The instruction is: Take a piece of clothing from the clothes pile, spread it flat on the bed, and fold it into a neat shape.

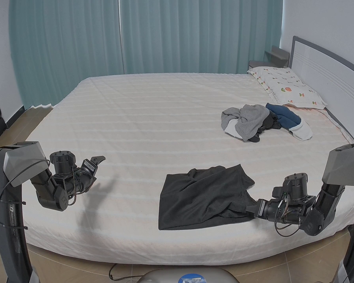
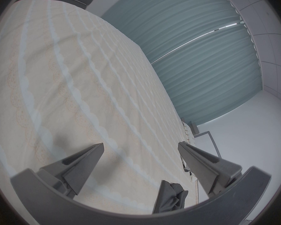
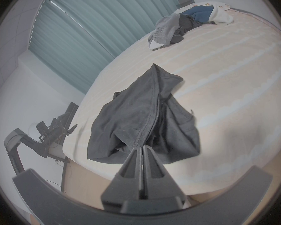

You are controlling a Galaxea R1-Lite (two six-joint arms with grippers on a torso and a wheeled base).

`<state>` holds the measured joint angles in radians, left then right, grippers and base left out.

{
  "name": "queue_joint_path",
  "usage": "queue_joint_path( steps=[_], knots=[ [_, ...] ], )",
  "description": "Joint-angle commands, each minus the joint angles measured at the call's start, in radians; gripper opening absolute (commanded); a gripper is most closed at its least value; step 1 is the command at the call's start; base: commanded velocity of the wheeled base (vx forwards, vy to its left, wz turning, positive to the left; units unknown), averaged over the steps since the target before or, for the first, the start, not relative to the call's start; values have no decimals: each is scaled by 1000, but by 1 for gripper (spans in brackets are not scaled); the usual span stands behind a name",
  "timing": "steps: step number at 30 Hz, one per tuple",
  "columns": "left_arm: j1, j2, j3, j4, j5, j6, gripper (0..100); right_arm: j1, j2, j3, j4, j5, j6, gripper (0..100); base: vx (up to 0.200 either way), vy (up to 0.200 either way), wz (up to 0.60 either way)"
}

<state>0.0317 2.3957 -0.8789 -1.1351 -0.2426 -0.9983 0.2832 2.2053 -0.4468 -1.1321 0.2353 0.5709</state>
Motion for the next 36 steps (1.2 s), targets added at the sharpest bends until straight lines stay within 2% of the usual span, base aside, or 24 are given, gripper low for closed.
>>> queue_joint_path(
  steps=[1, 3, 8, 22, 25, 26, 32, 36],
  knots=[
    [1, 0, 0, 0, 0, 0, 100, -39, -52, 31, 35, 1, -48, 0, 0, 0, 0],
    [-1, 0, 0, 0, 0, 1, 100, -73, -62, 33, 69, 1, -103, 0, 0, 0, 0],
    [1, 5, 0, 1, 0, 15, 100, -124, -45, 25, 78, 1, -126, 0, 0, 0, 0],
    [1, 6, 0, 1, 0, 15, 100, -133, -9, 33, 83, 1, -158, 0, 0, 0, 0],
    [1, 5, 0, 1, 0, 15, 100, -131, -4, 34, 112, 1, -197, 0, 0, 0, 0],
    [1, 5, 0, 1, 0, 15, 100, -133, -4, 28, 127, 1, -209, 100, 0, 0, 0],
    [1, 5, -5, 5, 0, 15, 100, -147, -21, 5, 121, 13, -189, 100, 0, 0, 0],
    [2, 3, -8, 8, 2, 13, 100, -147, -24, -70, 94, 16, -75, 100, 0, 0, 0]
  ],
)
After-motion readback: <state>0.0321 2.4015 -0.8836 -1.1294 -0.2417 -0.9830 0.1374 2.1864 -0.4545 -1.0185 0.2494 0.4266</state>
